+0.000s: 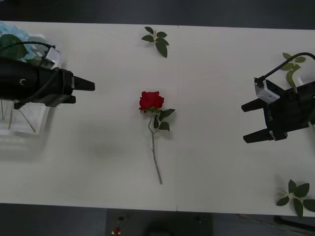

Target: Put the red flowers into the right box and the blue flowers into the left box

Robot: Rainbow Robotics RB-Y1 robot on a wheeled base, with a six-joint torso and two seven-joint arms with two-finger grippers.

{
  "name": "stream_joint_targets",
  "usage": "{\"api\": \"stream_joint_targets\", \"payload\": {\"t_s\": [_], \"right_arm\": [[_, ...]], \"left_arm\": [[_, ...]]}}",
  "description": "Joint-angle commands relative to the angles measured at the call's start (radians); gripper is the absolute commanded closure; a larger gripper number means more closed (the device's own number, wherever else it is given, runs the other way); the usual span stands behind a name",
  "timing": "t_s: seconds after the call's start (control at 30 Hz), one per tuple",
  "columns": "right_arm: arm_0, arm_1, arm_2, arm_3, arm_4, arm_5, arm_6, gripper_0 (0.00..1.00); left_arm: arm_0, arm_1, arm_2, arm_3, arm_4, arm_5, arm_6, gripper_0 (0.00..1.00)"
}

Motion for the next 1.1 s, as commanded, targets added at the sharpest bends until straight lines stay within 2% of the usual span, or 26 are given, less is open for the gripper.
{"api": "stream_joint_targets", "payload": {"t_s": [0.03, 0.5, 1.1], "right_arm": [[-0.025, -0.044, -0.024, -0.005, -0.002, -0.001, -0.011, 0.00], [-0.025, -0.044, -0.024, -0.005, -0.002, -0.001, -0.011, 0.00], [-0.025, -0.044, -0.024, -0.005, -0.002, -0.001, -0.011, 0.00]], "left_arm": [[-0.081, -0.037, -0.071, -0.032, -0.080, -0.062, 0.113, 0.00], [-0.269, -0.196, -0.310, -0.029, -0.384, -0.076, 0.352, 0.00], [-0.400, -0.231, -0.621, -0.029, -0.576, -0.074, 0.622, 0.00]]}}
